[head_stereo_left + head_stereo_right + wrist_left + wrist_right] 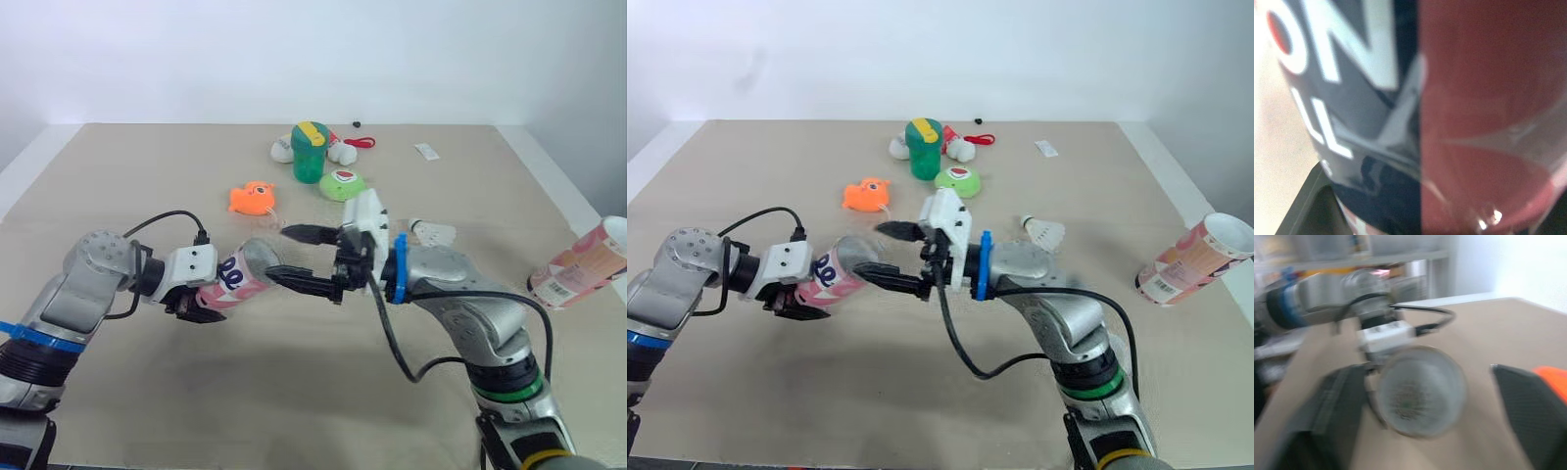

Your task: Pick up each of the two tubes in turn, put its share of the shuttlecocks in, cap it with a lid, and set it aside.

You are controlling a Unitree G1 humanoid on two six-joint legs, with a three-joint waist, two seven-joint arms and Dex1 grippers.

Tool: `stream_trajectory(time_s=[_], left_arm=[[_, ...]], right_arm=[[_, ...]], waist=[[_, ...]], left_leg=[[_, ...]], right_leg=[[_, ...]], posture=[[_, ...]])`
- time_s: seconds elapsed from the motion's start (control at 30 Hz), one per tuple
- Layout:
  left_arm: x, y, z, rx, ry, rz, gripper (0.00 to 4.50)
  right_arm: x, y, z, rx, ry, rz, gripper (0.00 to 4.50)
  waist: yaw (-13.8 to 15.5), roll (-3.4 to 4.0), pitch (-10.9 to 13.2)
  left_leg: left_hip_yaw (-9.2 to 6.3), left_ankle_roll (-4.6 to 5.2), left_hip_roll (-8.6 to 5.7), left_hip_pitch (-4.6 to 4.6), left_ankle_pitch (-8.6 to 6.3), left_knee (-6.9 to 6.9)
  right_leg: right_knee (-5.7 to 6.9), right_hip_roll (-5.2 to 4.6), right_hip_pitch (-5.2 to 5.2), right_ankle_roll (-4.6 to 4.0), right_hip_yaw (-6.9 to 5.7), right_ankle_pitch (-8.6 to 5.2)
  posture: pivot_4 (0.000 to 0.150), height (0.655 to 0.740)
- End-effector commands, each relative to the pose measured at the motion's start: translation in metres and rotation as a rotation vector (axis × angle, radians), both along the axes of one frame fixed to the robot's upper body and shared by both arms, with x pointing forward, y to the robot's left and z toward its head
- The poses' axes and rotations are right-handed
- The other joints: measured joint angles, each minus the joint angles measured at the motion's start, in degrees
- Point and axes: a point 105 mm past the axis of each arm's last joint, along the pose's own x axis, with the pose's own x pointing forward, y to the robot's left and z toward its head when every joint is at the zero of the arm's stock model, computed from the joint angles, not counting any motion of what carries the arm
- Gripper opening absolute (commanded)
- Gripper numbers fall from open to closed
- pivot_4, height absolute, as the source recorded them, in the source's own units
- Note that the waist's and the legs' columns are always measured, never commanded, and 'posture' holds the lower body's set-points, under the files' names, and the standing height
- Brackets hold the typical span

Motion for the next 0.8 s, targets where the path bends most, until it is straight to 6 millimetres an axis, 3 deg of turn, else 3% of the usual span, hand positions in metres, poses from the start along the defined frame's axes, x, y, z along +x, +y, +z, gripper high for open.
stream_trajectory(time_s=[0.03, 0.17, 0.23, 0.33, 0.53, 0.8], left_arm=[[-0.008, -0.005, -0.015, 0.005, 0.067, -0.030, 3.24], [-0.008, -0.005, -0.016, 0.007, 0.069, -0.035, 3.24], [-0.006, -0.006, -0.016, 0.007, 0.069, -0.040, 3.24], [-0.005, -0.007, -0.016, 0.008, 0.068, -0.048, 3.24], [-0.004, -0.007, -0.015, 0.011, 0.067, -0.056, 3.24], [-0.004, -0.006, -0.015, 0.016, 0.065, -0.055, 3.24]], right_arm=[[0.031, -0.069, 0.017, 0.096, -0.165, -0.479, 4.44], [0.043, -0.124, 0.004, 0.048, -0.223, -0.816, 4.44], [0.048, -0.153, -0.013, 0.026, -0.184, -0.993, 4.44], [0.050, -0.176, -0.043, 0.005, -0.072, -1.133, 4.44], [0.058, -0.176, -0.080, 0.000, 0.081, -1.189, 4.44], [0.090, -0.169, -0.096, -0.004, 0.134, -1.172, 4.44]], waist=[[-0.07, 0.01, 0.00], [-0.06, -0.03, -0.03], [-0.10, -0.01, -0.04], [-0.07, 0.00, -0.05], [-0.12, 0.03, -0.04], [-0.13, 0.04, -0.04]], left_leg=[[0.01, 0.00, 0.00, 0.00, 0.00, 0.00], [-0.05, 0.00, -0.08, -0.09, 0.00, 0.02], [0.02, 0.00, -0.09, -0.06, 0.00, 0.00], [-0.05, 0.00, -0.05, -0.04, 0.01, 0.00], [0.01, 0.05, -0.05, -0.01, 0.04, 0.03], [0.04, 0.10, -0.06, 0.01, 0.07, 0.03]], right_leg=[[0.00, 0.01, -0.01, -0.01, 0.01, 0.01], [-0.01, -0.06, -0.01, 0.03, -0.07, -0.01], [0.00, -0.05, -0.05, 0.03, 0.01, -0.01], [0.02, 0.02, -0.03, -0.03, -0.04, 0.01], [0.02, 0.01, 0.00, -0.01, 0.03, 0.09], [0.02, 0.00, 0.00, -0.01, 0.06, 0.14]], posture=[[0.150, 0.7400], [0.150, 0.7400], [0.150, 0.7400], [0.150, 0.7400], [0.150, 0.7400], [0.150, 0.7400]])
